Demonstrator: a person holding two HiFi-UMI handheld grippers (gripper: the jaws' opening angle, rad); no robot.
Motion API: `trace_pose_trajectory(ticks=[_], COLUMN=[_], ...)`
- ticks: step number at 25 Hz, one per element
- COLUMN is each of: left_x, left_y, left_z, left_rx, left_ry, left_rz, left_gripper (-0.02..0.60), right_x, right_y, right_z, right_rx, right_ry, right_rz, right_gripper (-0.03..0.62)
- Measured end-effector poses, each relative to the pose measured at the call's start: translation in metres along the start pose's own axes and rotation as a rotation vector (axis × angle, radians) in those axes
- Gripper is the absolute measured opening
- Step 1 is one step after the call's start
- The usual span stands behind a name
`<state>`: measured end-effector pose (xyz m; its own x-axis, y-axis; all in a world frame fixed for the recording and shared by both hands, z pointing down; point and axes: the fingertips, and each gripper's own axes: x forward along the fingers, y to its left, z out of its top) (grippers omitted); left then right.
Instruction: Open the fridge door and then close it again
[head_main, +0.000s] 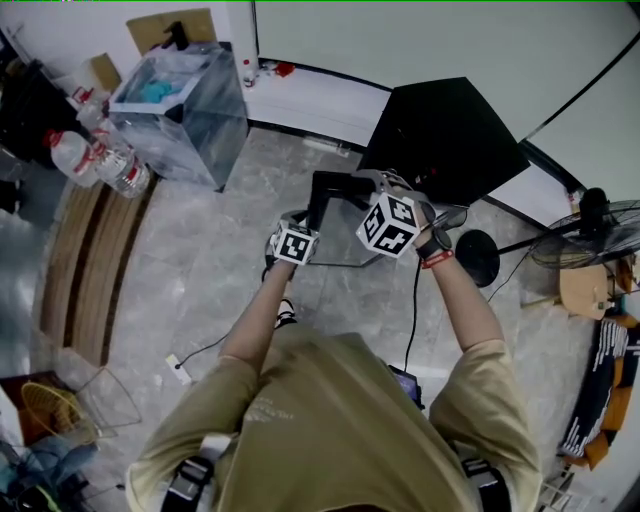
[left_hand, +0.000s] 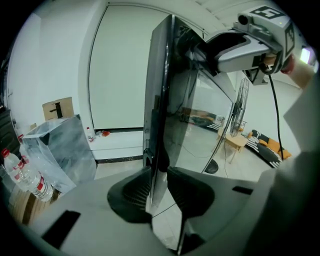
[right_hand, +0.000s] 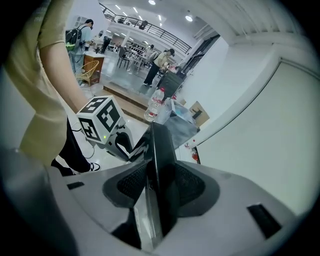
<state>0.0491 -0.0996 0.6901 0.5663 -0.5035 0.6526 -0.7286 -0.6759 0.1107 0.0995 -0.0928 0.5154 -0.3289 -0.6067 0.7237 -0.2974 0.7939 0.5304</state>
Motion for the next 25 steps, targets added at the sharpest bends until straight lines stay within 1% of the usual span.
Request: trace_pose_trajectory(ticks=[3, 6, 13, 20, 25], left_x=[0.01, 0.016, 0.028, 0.041, 0.05], left_y=[0.012, 0.015, 0.026, 0.034, 0.037], left_z=[0.007, 0.017, 0.029, 0.04, 0.043], left_rx=[0.026, 0.039, 0.069, 0.088, 0.12], left_ry=[0.007, -0.017, -0.006, -0.003, 0.034], left_rz=[0.005, -0.023, -0.044, -0.085, -0.107], left_gripper=[0.097, 0.097, 0.098, 0.098, 0.098], right_x=[0.006, 0.011, 0.018, 0.028, 0.033], right_y=[-0.009, -0.016, -0.03, -0.043, -0.05], right_z=[-0.001, -0.002, -0.004, -0.007, -0.01], right_rx=[0.023, 0.043, 0.076, 0.119, 0.147], right_ry=[0.006, 0.015, 0.039, 0.065, 0.092], right_rz=[-0.007, -0.02, -0.045, -0.079, -0.097], right_gripper=[0.192, 0.19, 0.19, 0.19, 0.19])
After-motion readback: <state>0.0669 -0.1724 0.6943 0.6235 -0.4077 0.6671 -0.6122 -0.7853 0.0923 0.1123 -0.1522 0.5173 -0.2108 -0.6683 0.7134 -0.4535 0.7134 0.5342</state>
